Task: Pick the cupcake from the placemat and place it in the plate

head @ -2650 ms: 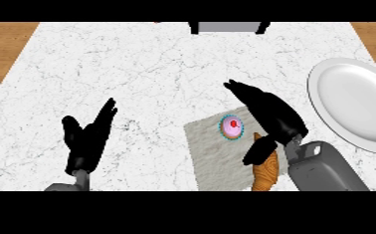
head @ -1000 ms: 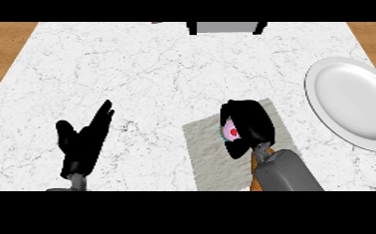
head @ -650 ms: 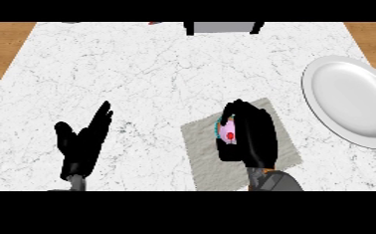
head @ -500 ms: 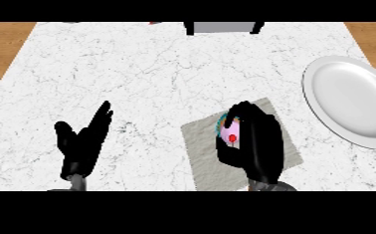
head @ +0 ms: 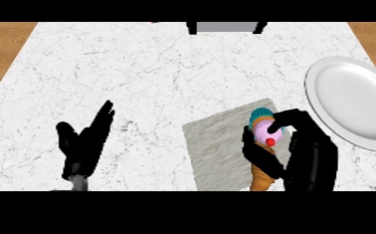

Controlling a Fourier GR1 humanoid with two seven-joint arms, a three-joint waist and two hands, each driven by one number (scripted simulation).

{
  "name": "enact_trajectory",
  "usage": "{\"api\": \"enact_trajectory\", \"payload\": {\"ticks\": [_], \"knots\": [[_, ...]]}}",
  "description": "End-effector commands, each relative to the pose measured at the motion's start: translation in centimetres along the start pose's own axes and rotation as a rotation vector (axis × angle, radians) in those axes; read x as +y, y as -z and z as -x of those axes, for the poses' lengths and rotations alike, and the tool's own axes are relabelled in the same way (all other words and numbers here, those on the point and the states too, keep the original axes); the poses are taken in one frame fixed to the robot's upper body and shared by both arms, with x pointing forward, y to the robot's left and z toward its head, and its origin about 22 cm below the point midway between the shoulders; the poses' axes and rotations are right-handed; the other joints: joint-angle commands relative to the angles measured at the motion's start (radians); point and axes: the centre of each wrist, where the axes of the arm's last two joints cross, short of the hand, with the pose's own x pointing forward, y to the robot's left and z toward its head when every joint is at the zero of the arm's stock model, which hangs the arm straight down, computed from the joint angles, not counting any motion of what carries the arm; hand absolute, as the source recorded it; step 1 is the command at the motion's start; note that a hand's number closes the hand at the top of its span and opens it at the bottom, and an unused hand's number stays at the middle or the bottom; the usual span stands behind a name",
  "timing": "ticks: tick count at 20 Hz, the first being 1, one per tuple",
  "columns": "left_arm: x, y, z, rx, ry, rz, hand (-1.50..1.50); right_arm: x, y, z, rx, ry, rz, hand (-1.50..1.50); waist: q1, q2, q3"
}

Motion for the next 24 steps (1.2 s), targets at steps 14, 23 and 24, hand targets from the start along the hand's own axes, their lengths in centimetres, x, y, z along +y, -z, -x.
{"api": "enact_trajectory", "payload": {"ticks": [14, 23, 24], "knots": [[0.9, -0.3, -0.3, 0.039, 0.002, 0.021, 0.00, -4.2, 14.2, 14.5, 0.117, 0.030, 0.375, 1.50, 0.024, 0.008, -0.002], [-0.5, 0.5, 0.5, 0.030, 0.001, 0.031, 0.00, -8.4, 21.0, 22.0, 0.121, 0.042, 0.364, 1.50, 0.027, 0.012, -0.001], [-0.3, -0.2, 3.7, 0.056, -0.001, 0.028, 0.00, -6.3, 20.9, 21.7, 0.116, 0.030, 0.367, 1.50, 0.027, 0.012, -0.002]]}}
